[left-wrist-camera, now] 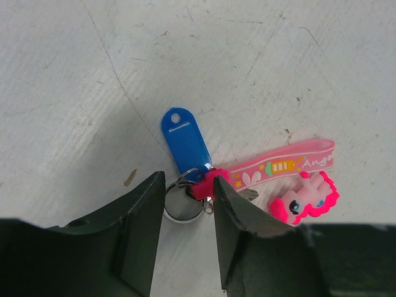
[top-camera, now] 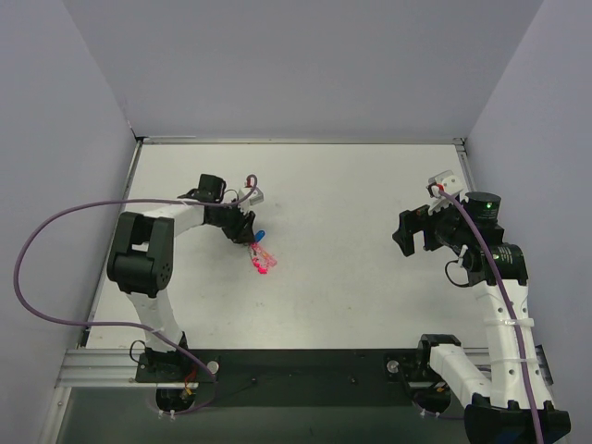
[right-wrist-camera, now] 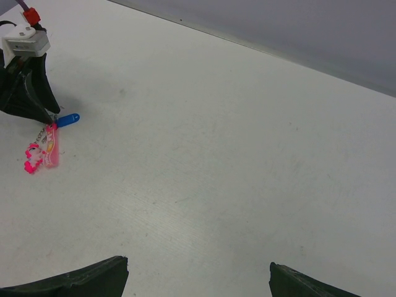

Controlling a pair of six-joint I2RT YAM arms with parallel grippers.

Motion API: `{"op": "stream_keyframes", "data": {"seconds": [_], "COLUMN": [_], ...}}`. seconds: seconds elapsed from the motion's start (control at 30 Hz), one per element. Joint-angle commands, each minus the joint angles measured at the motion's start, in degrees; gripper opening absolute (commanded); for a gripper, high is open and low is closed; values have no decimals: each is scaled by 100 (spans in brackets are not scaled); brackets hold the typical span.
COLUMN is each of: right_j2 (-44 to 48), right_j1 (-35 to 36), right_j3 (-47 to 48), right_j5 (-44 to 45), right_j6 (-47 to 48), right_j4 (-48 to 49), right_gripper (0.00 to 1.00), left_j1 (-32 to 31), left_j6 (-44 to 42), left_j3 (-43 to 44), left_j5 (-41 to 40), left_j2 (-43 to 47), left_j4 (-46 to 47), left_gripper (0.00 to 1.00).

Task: Remove the keys from the keyring

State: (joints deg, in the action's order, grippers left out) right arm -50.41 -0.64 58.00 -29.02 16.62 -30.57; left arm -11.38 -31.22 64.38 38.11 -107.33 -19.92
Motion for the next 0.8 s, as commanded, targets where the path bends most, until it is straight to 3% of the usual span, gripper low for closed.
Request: {"op": "stream_keyframes", "data": {"seconds": [0.0,0.27,0.47,0.57,0.7,0.77], "right_j2": [14,-12,-21,-39,-39,-39], "right_j1": [29,29,29,29,29,29], "right_j3": [-25,-25,-25,-25,-25,-25], "right_j5": [-157,-157,-157,-157,-166,-175], "right_j6": [16,25,25,34,34,34], "right_j4": [121,112,121,121,121,121], "right_gripper": [100,100,100,100,100,100], "left_j1": [-14,-14,-14,-14,-14,-14], "left_j6": [-235,-376,-481,-516,-543,-569], "left_j3": [373,558,672,699,769,813], "left_j5": [258,434,513,549,566,610], "left_j2": [-165,-271,-306,-332,-333,-341], "left_j4": [-187,-451,-635,-723,-811,-916], "left_gripper": [45,37,20,16,1,0]}}
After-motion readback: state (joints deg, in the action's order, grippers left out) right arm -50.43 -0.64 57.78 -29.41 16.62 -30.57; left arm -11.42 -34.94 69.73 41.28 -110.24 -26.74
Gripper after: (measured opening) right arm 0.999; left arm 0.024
